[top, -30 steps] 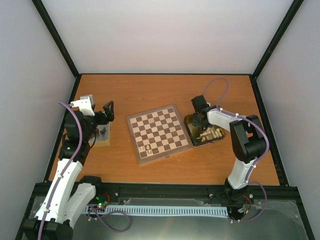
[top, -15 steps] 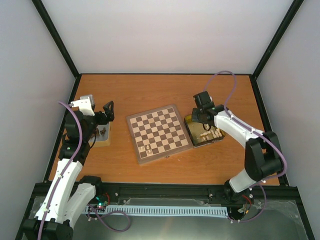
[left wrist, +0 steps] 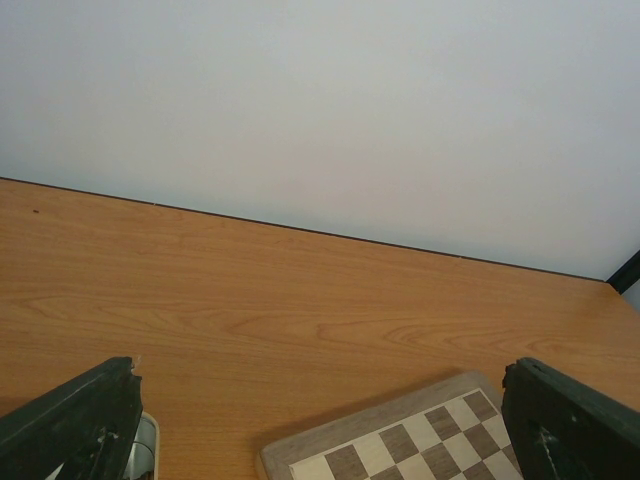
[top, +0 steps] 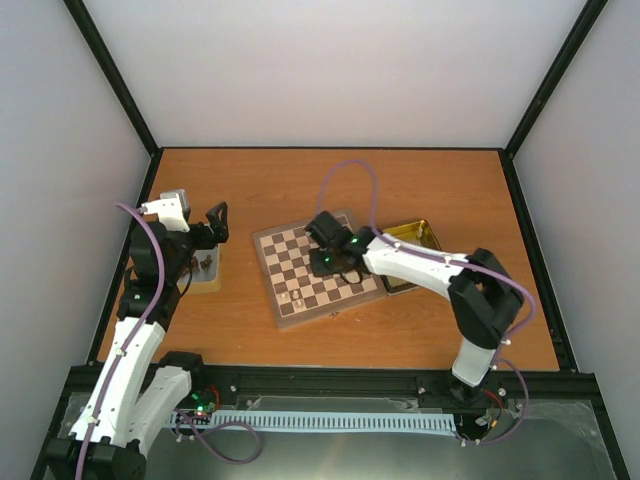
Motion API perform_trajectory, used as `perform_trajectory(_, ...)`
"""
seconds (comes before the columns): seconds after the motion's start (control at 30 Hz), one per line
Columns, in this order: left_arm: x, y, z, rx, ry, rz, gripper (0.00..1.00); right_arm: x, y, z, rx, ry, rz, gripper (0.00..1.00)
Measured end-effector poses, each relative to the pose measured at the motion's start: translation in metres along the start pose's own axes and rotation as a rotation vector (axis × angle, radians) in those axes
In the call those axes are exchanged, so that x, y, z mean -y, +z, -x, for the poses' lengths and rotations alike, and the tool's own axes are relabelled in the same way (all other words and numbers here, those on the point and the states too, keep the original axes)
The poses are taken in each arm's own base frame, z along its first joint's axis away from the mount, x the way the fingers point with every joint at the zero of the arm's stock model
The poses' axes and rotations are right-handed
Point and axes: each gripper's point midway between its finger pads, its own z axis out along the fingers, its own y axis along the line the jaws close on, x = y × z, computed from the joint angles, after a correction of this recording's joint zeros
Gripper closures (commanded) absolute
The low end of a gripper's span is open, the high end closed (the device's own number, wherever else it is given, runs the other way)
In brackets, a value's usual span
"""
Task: Set up the chess pieces on the board
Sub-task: Place the chess piece on the chessboard.
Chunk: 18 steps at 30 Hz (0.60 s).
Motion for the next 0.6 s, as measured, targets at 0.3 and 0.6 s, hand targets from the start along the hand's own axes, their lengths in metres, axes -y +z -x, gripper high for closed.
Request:
perform_trajectory(0.3,0.0,0.0,0.0,0.0,0.0,0.0,0.0,-0.048,0.026,-0.044,-0.144,-0.059,0.101,0.89)
perform_trajectory(0.6,0.0,0.0,0.0,0.0,0.0,0.0,0.0,-0.062,0.026,-0.057,-0.19,-0.074,0.151,0.88)
